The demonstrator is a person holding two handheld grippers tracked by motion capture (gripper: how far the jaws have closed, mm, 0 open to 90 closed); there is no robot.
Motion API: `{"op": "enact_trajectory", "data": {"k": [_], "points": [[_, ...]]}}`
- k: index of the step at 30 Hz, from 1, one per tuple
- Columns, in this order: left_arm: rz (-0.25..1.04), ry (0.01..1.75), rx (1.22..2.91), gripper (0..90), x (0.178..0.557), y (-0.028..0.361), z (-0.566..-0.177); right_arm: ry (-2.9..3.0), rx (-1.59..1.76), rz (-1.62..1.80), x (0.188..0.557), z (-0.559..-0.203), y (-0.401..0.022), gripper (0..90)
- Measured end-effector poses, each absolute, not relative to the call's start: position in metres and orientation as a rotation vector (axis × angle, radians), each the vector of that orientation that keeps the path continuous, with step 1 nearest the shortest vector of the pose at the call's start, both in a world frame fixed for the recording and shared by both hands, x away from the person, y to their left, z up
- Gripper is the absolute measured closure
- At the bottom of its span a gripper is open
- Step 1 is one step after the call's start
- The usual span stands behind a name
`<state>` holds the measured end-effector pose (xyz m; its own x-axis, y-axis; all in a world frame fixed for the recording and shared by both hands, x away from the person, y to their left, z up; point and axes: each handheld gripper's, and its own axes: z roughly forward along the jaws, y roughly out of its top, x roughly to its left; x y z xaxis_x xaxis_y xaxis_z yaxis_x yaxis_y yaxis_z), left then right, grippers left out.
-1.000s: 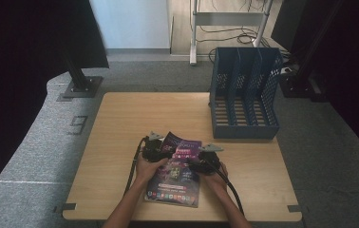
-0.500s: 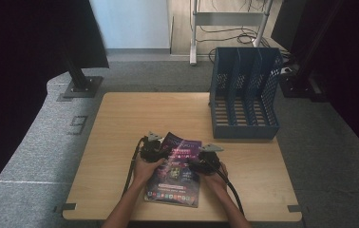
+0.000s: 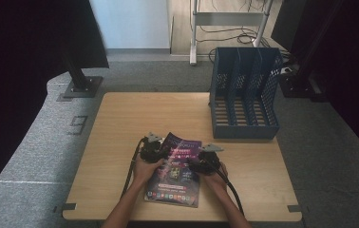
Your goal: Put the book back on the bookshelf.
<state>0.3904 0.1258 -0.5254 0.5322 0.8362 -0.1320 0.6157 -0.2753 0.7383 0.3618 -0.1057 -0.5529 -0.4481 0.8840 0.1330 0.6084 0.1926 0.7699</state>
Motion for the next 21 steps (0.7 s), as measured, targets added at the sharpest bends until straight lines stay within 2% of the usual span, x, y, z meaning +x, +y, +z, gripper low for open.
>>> {"op": "enact_trajectory", "data": {"k": [11,17,21], "points": [[0.338,1.176,1.97,79.1,0.3904,0.1292,-0.5246,2.133,1.406,1.127,0.3618,-0.553,-0.1056,29.6],[0.289,1.192,1.994,71.2,0.3948,0.1283,-0.5298,2.132,1.406,1.125,0.3617,-0.5529,-0.1054,29.5],[0.269,1.193,1.993,70.6,0.396,0.1291,-0.5303,2.132,1.407,1.124,0.3617,-0.5529,-0.1053,29.5]]}}
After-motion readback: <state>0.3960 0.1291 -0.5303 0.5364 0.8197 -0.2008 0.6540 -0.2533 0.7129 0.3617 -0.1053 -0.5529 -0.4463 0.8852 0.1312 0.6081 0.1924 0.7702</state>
